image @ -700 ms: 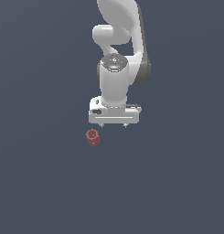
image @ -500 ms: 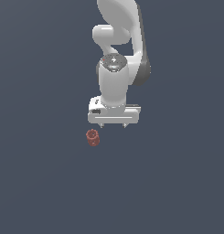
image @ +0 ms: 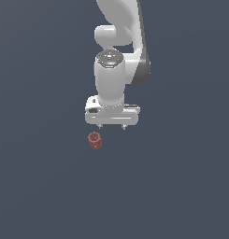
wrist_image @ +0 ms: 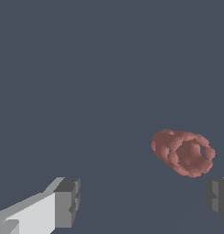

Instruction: Pick up the object and move it to a goal position.

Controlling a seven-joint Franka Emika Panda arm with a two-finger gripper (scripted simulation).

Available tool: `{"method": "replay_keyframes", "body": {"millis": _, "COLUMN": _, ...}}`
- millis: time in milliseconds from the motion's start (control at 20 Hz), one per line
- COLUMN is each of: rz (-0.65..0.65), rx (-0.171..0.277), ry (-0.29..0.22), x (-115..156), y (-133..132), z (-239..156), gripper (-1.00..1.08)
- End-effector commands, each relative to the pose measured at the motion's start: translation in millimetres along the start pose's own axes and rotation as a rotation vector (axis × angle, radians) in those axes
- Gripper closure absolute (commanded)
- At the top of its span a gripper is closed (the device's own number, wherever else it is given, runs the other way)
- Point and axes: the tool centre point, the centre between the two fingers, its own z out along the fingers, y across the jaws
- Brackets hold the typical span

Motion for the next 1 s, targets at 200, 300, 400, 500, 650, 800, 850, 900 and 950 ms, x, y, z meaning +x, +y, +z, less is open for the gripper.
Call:
{"method": "replay_keyframes", "body": {"millis": 200, "rz": 0.043, "rx": -0.003, "ry": -0.01, "x": 1, "y": 20, "z": 15, "gripper": -0.92}}
{"method": "replay_keyframes", "body": {"millis": 300, "rz": 0.073, "rx": -0.005, "ry": -0.017, "x": 0, "y": 35, "z": 25, "gripper": -0.92}}
{"method": "replay_keyframes", "body": {"millis": 400, "rz": 0.109, "rx": -0.008, "ry": -0.025, "x": 0, "y": 52, "z": 37, "gripper": -0.92}}
{"method": "replay_keyframes", "body": {"millis": 500, "rz": 0.14, "rx": -0.01, "ry": -0.032, "x": -2, "y": 67, "z": 47, "gripper": -0.92}}
{"method": "replay_keyframes", "body": {"millis": 650, "rz": 0.172, "rx": -0.013, "ry": -0.039, "x": -3, "y": 83, "z": 58, "gripper": -0.92}}
{"method": "replay_keyframes", "body": {"millis": 800, "rz": 0.186, "rx": -0.015, "ry": -0.042, "x": -4, "y": 90, "z": 63, "gripper": -0.92}}
{"method": "replay_keyframes", "body": {"millis": 850, "rz": 0.187, "rx": -0.015, "ry": -0.042, "x": -5, "y": 90, "z": 63, "gripper": -0.92}}
{"method": "replay_keyframes", "body": {"millis": 900, "rz": 0.183, "rx": -0.015, "ry": -0.043, "x": -5, "y": 89, "z": 62, "gripper": -0.92}}
{"method": "replay_keyframes", "body": {"millis": 950, "rz": 0.183, "rx": -0.015, "ry": -0.043, "x": -5, "y": 89, "z": 62, "gripper": -0.92}}
